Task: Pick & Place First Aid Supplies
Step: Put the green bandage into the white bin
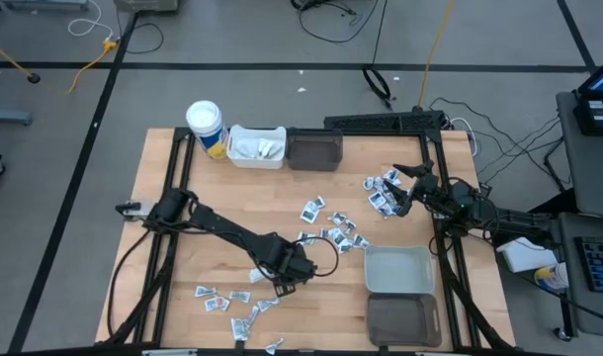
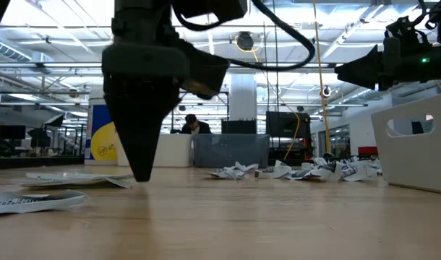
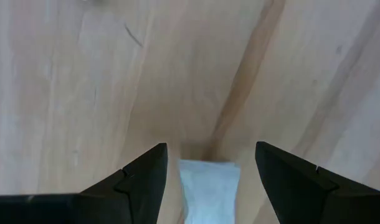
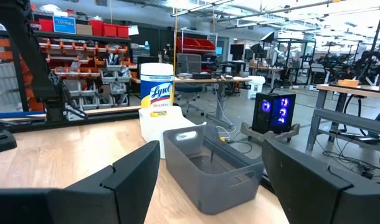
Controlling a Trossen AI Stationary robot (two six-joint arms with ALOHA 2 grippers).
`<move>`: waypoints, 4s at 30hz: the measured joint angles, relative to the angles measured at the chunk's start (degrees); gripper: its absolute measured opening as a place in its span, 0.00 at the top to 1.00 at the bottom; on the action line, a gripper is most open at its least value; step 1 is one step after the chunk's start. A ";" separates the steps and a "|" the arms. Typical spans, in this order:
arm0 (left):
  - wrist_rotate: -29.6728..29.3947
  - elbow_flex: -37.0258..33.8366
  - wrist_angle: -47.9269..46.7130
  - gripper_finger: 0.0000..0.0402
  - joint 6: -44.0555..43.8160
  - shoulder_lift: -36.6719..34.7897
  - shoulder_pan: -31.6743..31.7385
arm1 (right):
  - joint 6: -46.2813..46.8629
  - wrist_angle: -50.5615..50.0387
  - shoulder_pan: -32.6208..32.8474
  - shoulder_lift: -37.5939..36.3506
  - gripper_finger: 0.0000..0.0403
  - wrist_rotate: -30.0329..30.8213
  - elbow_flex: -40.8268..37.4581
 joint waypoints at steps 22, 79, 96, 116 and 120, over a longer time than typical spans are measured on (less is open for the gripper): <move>2.42 -1.41 -0.58 0.88 5.63 0.00 0.10 | 0.00 -0.10 0.01 0.00 0.31 -0.01 -0.01; 2.87 8.92 -22.58 1.00 65.98 -8.87 53.70 | -0.01 -0.09 0.00 0.02 0.31 -0.02 0.00; 1.98 26.40 -26.14 1.00 70.23 2.34 61.61 | 0.00 -0.11 0.02 0.02 0.31 0.00 -0.02; 2.91 10.70 -10.83 0.98 72.99 2.36 62.39 | 0.00 -0.11 0.01 0.02 0.31 0.00 -0.02; 4.98 10.70 -11.11 0.92 72.69 2.36 62.33 | -0.01 -0.11 0.01 0.02 0.31 -0.01 0.00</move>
